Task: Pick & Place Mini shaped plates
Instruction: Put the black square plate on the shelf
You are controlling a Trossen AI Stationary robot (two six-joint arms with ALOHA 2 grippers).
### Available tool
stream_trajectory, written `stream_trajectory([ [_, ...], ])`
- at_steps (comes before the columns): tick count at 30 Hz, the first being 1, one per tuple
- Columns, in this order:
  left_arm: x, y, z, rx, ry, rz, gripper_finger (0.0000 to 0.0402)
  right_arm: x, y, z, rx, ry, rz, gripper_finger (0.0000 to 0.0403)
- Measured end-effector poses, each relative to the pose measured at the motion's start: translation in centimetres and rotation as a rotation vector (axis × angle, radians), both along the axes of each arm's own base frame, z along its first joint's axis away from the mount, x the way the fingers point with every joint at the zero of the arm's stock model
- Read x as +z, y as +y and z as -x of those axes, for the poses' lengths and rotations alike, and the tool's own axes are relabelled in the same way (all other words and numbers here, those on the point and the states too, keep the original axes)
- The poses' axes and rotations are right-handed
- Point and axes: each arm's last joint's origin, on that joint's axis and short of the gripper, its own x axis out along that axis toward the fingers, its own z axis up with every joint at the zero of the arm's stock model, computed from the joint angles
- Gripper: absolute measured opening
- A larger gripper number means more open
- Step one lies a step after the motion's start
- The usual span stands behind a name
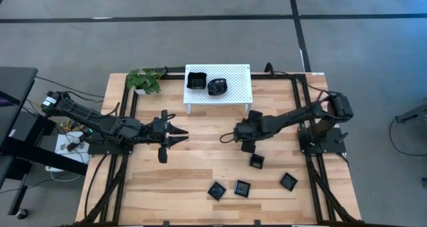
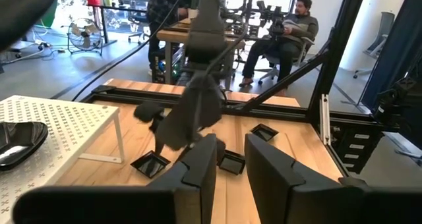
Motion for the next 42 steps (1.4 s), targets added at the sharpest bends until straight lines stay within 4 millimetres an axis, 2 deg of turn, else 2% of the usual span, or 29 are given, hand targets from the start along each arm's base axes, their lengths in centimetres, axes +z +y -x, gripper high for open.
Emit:
stream_trajectory([
  [5,0.0,0.0,0.0,0.0,0.0,0.0,0.0081,-0.9,-0.9,-0.4,-0.012,0.021,-0.015,0.0182],
  [12,0.0,0.0,0.0,0.0,0.0,0.0,0.0081,-0.7,-1.1,-0.5,-0.014,0.001,-0.014,0.018],
  [16,0.0,0.0,0.0,0.0,0.0,0.0,0.0081,-1.7,-1.9,-0.8,-0.039,0.023,-0.015,0.0175],
  [22,0.0,0.0,0.0,0.0,0.0,0.0,0.0081,-2.3,-2.4,-1.1,-0.007,0.055,-0.013,0.0129],
  [28,0.0,0.0,0.0,0.0,0.0,0.0,0.0081,-0.7,-2.4,-0.6,-0.005,0.005,-0.021,0.0055],
  [32,0.0,0.0,0.0,0.0,0.0,0.0,0.0081,-0.4,-2.6,-0.5,0.001,0.0,-0.015,0.0009],
  [42,0.0,0.0,0.0,0.0,0.0,0.0,0.0081,-0.4,-2.0,-0.6,0.032,0.0,-0.023,0.0011],
])
